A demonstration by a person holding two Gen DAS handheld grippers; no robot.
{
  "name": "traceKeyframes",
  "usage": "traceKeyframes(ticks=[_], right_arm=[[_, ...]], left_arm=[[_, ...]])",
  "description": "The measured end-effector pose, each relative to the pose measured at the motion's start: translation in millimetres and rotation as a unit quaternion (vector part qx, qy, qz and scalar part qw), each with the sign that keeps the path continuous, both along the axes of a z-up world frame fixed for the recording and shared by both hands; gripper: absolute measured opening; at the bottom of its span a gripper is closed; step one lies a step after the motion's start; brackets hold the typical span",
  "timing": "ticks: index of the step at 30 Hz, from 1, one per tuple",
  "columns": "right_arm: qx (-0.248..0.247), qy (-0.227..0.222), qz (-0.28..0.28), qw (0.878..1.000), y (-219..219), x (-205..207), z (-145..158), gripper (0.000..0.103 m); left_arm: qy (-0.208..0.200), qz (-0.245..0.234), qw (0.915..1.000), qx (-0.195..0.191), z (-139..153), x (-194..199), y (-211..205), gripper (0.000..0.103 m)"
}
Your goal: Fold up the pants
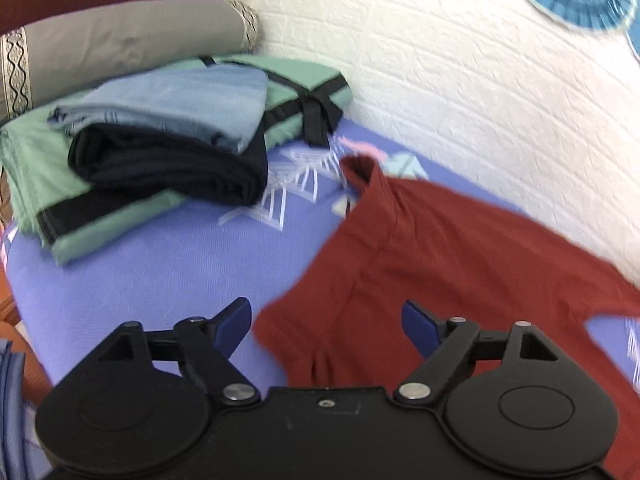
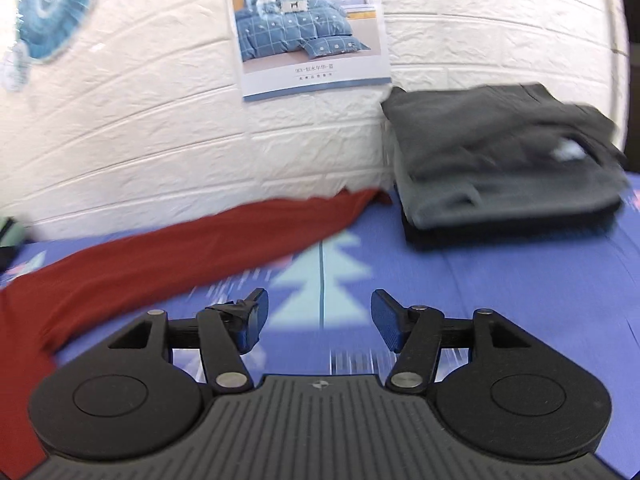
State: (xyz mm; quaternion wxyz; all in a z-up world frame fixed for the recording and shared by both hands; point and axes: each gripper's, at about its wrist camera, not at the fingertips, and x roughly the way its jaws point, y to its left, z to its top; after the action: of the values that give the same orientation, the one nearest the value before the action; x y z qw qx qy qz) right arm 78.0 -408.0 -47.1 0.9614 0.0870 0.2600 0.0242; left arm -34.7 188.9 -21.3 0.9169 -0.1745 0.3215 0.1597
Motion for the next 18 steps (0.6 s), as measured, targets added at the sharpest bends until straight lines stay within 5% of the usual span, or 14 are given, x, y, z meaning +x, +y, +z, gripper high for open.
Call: traceKeyframes(ticks=[8, 9, 10, 12, 18], right_arm=[[-0.025, 0.028, -0.083, 0.996, -42, -113, -14, 0.095], [-0.026, 0.031, -0.101, 0.994, -49, -126, -18, 0.096], [-0.025, 0.036, -0.119, 0.992, -56, -136, -21, 0.096], [-0.018, 0.047, -0.145, 0.988, -68, -150, -27, 0.096], [0.021, 0.077, -0.166, 0.983, -84, -175, -53, 0.098]], left_arm=[[0.007, 0.007, 0.997, -0.077, -35, -4, 10, 0.103], [0.005, 0.004, 0.998, -0.064, -36, -1, 7, 0.089], [0.006, -0.003, 0.9986, -0.052, -37, 2, 5, 0.038], [0.009, -0.003, 0.9992, -0.038, -40, 7, 3, 0.0], [-0.009, 0.03, 0.9971, -0.069, -46, 1, 10, 0.0]])
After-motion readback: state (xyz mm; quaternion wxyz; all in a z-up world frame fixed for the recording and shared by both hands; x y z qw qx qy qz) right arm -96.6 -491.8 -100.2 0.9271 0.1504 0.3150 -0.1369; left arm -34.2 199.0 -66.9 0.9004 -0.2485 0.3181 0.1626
